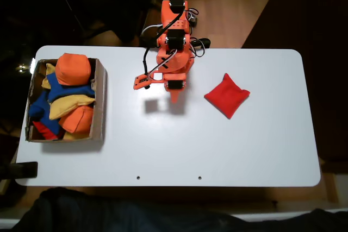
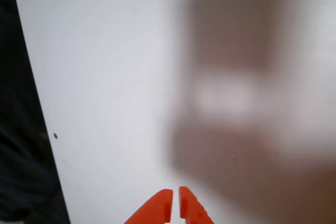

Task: Grasp a bag and put it in the box.

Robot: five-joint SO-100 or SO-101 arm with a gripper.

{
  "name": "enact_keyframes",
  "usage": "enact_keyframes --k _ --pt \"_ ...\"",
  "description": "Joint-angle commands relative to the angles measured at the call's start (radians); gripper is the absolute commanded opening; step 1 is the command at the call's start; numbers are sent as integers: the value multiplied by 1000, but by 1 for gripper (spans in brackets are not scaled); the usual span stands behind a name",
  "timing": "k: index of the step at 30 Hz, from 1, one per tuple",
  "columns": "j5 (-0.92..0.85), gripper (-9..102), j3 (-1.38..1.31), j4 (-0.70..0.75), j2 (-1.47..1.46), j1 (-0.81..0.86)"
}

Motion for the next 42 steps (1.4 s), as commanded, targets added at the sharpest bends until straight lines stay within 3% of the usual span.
enact_keyframes --k 1,32,42 --pt "2 0 -37 3 11 3" --pt "-6 0 -58 -48 -109 -9" --pt "-11 0 -195 -51 -192 -15"
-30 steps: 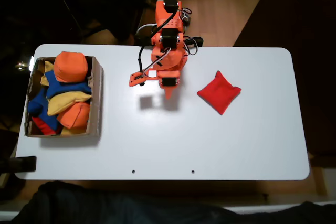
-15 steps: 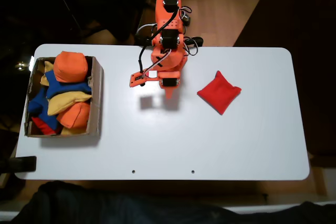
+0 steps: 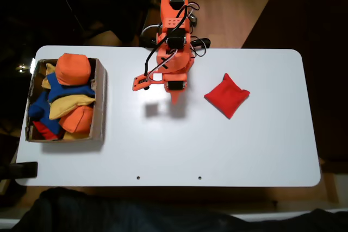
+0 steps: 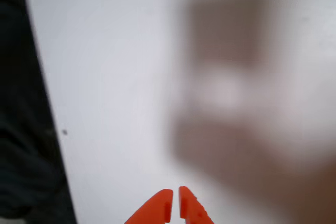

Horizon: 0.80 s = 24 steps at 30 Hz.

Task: Grasp a bag and put it in the box.

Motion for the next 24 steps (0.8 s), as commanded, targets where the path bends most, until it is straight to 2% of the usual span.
enact_keyframes --k 1,12,24 --pt "-6 0 -72 -5 -17 -8" --pt "-17 0 -176 -34 -57 -23" --pt "-38 0 -368 -2 -216 -37"
